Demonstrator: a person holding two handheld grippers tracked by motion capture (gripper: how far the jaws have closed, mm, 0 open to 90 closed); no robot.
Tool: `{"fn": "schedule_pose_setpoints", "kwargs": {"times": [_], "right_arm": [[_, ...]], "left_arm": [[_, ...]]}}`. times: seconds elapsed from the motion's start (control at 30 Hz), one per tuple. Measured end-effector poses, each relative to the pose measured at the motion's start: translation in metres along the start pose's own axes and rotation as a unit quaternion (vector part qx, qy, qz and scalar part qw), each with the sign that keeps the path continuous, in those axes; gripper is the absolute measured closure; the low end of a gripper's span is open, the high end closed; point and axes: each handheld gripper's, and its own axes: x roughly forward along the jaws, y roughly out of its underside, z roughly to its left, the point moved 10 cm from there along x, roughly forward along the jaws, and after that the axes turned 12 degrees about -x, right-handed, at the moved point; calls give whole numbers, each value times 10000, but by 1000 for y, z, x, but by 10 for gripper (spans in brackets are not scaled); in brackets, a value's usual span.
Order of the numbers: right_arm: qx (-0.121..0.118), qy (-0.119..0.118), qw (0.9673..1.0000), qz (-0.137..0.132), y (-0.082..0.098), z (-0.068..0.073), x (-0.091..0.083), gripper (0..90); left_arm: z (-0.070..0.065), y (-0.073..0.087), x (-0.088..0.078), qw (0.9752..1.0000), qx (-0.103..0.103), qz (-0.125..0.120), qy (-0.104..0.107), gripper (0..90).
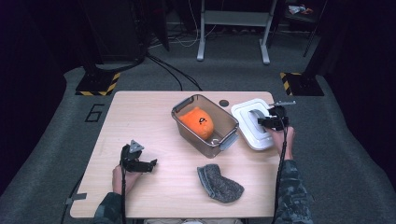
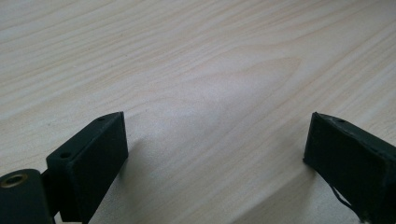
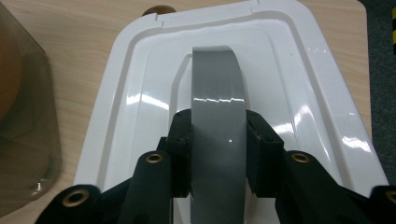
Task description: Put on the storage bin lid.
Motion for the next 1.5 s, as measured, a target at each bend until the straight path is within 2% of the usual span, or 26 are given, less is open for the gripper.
{"fn": "schedule_pose_setpoints", "kwargs": {"times": [0.1,0.13,0.27,0.3,0.4,0.5,0.93,1.23,1.5], "right_arm": [[7,-13,10000,3,-3,0,-3,665],[-58,-3,10000,-8,-5,-1,-4,665],[12,24,10000,-50,-12,-2,-10,665],[-73,48,10000,-24,-13,-3,-12,666],[-121,72,9999,-57,-17,-5,-15,665],[-62,68,9999,-87,-21,-5,-19,665],[-138,99,9997,-170,-37,-6,-36,665],[-175,77,9995,-254,-53,-1,-50,665],[-302,101,9990,-325,-69,3,-65,665]], "left_arm": [[0,0,0,10000,1,3,-1,58],[0,0,0,10000,-2,0,0,58],[0,0,0,10000,15,3,-3,58],[0,0,0,10000,-1,0,-1,58],[0,0,0,10000,-6,-1,0,58],[0,0,0,10000,1,1,-2,58],[0,0,0,10000,14,3,-3,58],[0,0,0,10000,18,3,-3,58],[0,0,0,10000,10,1,-1,58]]}}
